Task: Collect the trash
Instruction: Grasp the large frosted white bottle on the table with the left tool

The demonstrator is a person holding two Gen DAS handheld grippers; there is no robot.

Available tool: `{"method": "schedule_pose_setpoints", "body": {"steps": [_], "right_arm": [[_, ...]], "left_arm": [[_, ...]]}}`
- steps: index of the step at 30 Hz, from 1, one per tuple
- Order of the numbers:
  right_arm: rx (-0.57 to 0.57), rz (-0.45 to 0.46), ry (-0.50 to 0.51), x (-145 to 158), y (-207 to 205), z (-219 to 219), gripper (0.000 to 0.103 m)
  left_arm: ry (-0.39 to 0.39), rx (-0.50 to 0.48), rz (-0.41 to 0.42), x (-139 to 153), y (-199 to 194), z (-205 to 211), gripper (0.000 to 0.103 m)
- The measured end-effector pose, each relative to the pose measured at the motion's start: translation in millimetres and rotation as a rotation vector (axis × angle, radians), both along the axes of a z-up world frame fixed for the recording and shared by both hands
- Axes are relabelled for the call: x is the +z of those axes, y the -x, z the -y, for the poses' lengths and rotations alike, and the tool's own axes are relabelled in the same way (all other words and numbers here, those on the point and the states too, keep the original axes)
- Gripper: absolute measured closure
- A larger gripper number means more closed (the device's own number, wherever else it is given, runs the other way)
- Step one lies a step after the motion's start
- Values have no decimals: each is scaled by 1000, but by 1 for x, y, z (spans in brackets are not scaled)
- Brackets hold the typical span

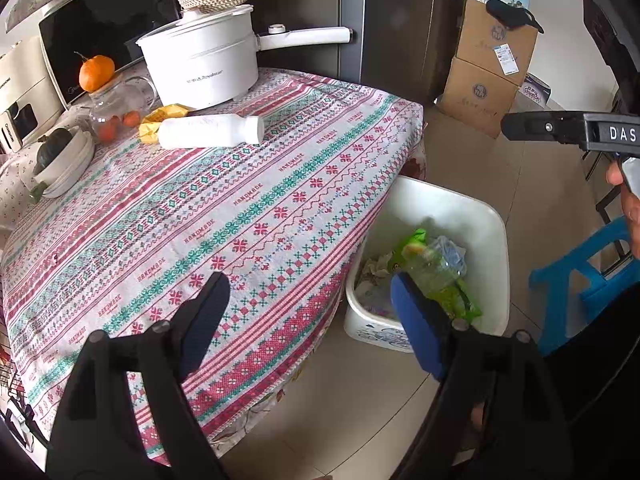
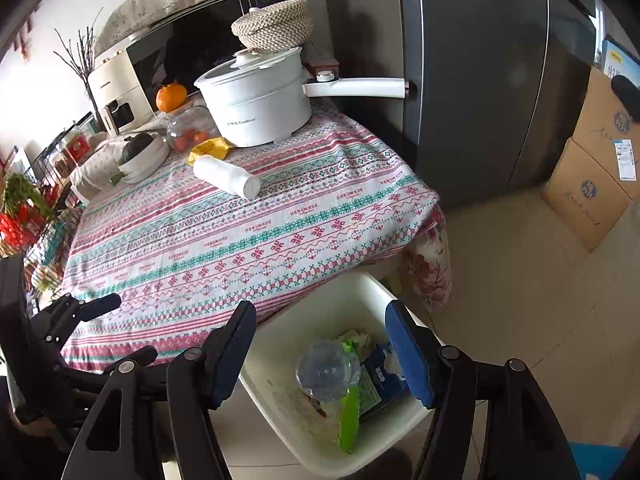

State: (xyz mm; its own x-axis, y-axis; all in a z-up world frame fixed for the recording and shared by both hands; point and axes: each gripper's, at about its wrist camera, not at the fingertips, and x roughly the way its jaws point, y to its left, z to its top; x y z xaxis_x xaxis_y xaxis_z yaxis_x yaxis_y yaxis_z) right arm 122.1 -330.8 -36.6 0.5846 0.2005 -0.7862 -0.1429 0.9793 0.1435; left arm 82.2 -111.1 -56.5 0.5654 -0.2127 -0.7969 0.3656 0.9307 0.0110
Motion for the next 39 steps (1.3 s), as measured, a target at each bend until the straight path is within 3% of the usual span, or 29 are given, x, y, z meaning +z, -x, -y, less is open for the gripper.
{"method": "schedule_pose_setpoints", "body": {"steps": [7,12,20,30,39], "right_arm": [[0,6,-4,1,-2,-4,28],[10,3,3,1,-8,-11,27],[22,10,16,1,-31,-21,25],[-2,-10,18,-7,-56,-12,25],[-6,-62,8,-21,-72,-4,25]], "left_arm": [[16,60,13,7,-8,-16,20],[56,170,-17,5,-28,-40,20],[81,358,-71,-2,-96,-51,20],[126,615,-112,-30,-219,-13,20],[139,776,-185,-66,-273,0,20]]}}
